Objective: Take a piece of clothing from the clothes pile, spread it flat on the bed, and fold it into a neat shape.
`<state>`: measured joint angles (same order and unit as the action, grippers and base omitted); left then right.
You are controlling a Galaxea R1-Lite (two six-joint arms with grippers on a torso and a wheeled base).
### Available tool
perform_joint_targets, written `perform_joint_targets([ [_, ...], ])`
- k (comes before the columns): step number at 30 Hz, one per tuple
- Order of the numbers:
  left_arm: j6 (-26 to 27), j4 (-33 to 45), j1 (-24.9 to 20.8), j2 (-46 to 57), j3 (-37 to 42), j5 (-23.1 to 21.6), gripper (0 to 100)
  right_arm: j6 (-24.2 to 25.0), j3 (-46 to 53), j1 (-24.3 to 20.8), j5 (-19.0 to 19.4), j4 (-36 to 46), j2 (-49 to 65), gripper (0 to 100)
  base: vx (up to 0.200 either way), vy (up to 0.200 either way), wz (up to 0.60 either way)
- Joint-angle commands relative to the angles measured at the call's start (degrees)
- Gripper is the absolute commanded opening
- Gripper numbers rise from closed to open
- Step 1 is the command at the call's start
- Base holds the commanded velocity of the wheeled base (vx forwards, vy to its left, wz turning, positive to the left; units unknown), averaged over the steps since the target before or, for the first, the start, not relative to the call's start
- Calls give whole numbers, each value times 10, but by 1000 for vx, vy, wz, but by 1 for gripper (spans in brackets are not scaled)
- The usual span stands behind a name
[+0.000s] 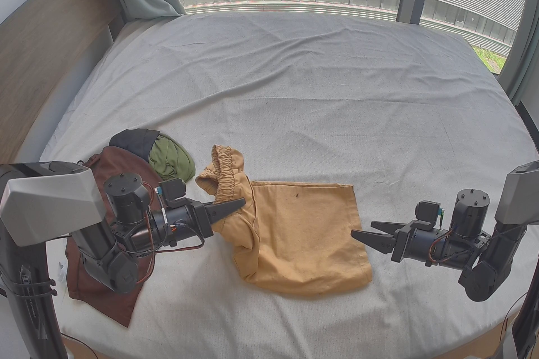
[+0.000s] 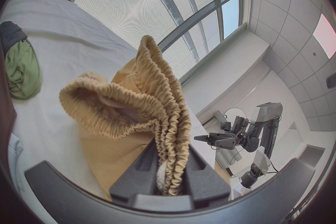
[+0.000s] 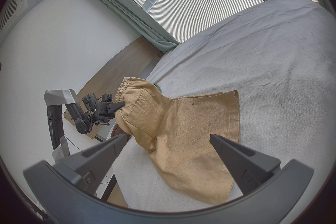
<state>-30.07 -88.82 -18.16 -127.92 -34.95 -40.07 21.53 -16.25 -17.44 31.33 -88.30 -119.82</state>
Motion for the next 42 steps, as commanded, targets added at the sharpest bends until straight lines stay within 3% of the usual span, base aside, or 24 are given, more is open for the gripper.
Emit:
perform_joint_targets([
  [1, -6, 0, -19, -7, -7, 0, 0, 0, 0, 0, 0, 0, 1, 100, 0, 0, 0],
  [42, -81, 1, -151, -172, -170, 39, 0, 0, -21, 43, 4, 1, -4, 100, 0, 0, 0],
])
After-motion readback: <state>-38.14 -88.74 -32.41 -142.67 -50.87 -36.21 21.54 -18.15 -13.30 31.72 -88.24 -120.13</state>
